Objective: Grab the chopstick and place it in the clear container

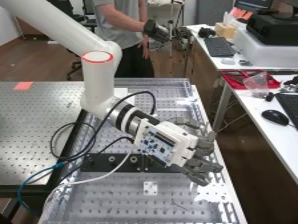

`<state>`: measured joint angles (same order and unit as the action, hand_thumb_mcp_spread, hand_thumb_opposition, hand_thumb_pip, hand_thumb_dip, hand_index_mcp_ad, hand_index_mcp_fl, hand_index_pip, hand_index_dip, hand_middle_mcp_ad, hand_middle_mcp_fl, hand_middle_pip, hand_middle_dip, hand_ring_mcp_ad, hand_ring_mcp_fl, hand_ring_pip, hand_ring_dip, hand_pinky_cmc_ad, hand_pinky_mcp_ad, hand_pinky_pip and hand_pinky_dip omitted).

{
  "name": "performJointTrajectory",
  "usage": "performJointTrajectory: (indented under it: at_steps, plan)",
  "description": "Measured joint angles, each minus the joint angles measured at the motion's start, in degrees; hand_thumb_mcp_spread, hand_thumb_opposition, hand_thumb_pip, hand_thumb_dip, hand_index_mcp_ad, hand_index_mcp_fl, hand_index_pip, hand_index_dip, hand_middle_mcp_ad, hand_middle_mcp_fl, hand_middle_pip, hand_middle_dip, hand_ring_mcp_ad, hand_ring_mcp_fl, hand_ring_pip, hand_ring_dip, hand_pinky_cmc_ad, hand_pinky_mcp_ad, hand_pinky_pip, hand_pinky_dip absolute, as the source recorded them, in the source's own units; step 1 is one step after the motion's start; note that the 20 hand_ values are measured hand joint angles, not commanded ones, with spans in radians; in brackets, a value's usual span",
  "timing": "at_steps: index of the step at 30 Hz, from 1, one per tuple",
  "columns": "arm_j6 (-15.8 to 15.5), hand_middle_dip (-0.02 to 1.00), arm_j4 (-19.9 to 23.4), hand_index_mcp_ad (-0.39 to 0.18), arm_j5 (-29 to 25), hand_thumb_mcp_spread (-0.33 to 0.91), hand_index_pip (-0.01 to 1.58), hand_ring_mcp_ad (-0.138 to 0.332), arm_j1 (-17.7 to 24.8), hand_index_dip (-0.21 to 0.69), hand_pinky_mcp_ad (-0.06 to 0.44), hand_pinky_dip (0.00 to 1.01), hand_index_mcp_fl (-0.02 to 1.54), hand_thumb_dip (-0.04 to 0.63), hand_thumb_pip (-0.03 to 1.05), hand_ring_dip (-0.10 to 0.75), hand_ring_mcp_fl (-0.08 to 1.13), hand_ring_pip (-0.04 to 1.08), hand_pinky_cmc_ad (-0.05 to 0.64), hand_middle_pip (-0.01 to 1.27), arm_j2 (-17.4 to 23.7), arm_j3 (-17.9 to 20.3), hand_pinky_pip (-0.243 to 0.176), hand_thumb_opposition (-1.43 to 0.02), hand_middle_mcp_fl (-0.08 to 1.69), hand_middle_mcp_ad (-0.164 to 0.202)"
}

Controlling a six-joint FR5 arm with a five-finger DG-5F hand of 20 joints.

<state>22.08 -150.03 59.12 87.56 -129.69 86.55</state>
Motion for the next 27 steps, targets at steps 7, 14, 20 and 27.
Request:
performJointTrajectory:
  at_steps: [7, 14, 20, 27]
  plan:
    - [-0.34, 0.64, 0.05, -0.108, -0.49, 0.56, 1.3, 0.07, 0.0, -0.007, 0.229, 0.18, 0.39, 0.29, 0.6, 0.501, 0.36, 0.07, 0.265, 0.68, -0.06, -0.07, -0.061, -0.82, 0.65, 0.042]
    - [-0.72, 0.66, 0.5, -0.119, -1.21, 0.58, 1.31, 0.07, 0.05, -0.003, 0.23, 0.18, 0.44, 0.29, 0.6, 0.515, 0.39, 0.08, 0.278, 0.7, -0.02, 0.19, -0.061, -0.83, 0.71, 0.044]
    - [-0.99, 0.65, 0.55, -0.136, -1.64, 0.61, 1.34, 0.072, 0.13, 0.005, 0.23, 0.18, 0.53, 0.283, 0.57, 0.529, 0.44, 0.09, 0.293, 0.7, 0.01, 0.05, -0.058, -0.91, 0.77, 0.044]
    - [-1.0, 0.66, 0.34, -0.171, -1.84, 0.63, 1.37, 0.07, 0.29, 0.0, 0.232, 0.18, 0.55, 0.283, 0.57, 0.532, 0.48, 0.08, 0.328, 0.7, -0.1, -0.14, -0.045, -0.96, 0.78, 0.044]
